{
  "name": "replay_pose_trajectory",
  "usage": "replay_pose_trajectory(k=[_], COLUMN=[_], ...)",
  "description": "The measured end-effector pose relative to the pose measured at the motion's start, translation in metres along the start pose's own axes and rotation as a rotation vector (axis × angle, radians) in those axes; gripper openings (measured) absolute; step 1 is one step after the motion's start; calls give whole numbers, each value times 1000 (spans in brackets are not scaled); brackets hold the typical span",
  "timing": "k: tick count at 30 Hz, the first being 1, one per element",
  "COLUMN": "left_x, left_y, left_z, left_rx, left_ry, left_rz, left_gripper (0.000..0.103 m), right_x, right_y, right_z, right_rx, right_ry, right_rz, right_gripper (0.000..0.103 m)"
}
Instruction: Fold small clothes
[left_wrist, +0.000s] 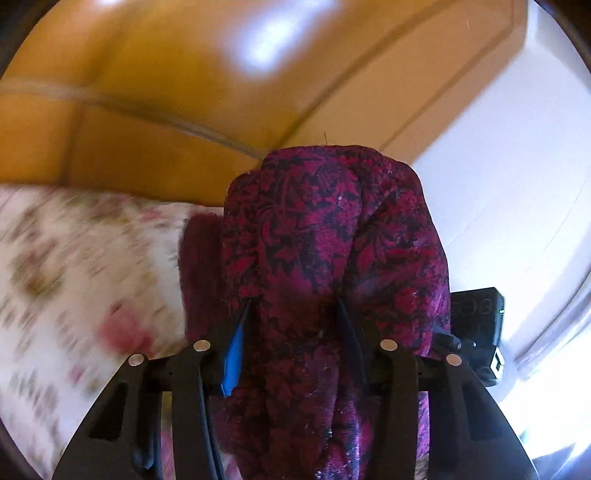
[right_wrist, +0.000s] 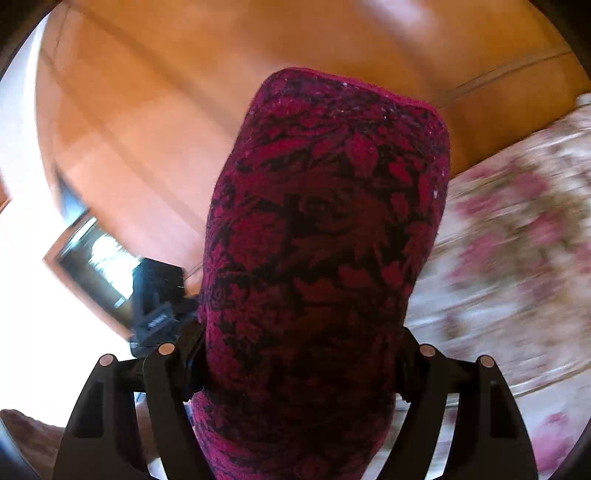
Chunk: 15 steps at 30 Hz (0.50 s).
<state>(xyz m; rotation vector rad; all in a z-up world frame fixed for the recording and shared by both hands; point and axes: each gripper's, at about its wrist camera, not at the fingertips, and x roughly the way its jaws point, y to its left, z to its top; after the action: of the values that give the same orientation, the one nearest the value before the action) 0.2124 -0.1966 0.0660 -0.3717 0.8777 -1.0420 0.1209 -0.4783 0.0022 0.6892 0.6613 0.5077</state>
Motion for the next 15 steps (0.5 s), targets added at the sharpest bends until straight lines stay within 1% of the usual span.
replay_pose_trajectory(k=[1, 2, 3, 4, 5, 6, 7, 8, 9, 11, 12, 13, 15], left_x=[22, 52, 73, 93, 116, 132, 138, 139, 138, 133, 130, 129, 126], left_y=[-6, -10, -11, -12, -14, -15, -17, -17, -18, -19, -21, -23, -29], left_z=[4, 6, 4, -2, -12, -24, -32, -32, -33, -34, -37, -42, -46], left_rx=[15, 30, 38, 54, 79, 107, 119, 113, 93, 80, 93, 115, 141], left_ry=[35, 93, 144, 203, 267, 311, 312, 298, 288, 267, 255, 246, 229], left_rz=[16, 42, 62, 95, 156, 212, 220, 212, 203, 210, 228, 258, 306], left_gripper=[45, 37, 32, 31, 31, 31, 31, 31, 31, 31, 31, 31, 31], right_x=[-9, -14, -17, -20, -20, -20, -19, -21, -24, -31, -30, -46, -64], right_y=[-19, -37, -55, -81, -95, -110, -125, -134, -136, -134, -129, -133, -123], right_z=[4, 4, 3, -3, -8, -17, -29, -39, -45, -56, -56, -53, -40], right_rx=[25, 51, 85, 143, 170, 200, 246, 272, 277, 277, 276, 268, 214], right_ry=[-16, -22, -23, -14, -4, 13, 28, 22, 7, -27, -32, -37, -68], right_rz=[-45, -84, -124, -185, -222, -257, -275, -281, -286, -297, -306, -327, -402], right_gripper=[75, 75, 75, 75, 75, 75, 78, 82, 84, 90, 91, 92, 92])
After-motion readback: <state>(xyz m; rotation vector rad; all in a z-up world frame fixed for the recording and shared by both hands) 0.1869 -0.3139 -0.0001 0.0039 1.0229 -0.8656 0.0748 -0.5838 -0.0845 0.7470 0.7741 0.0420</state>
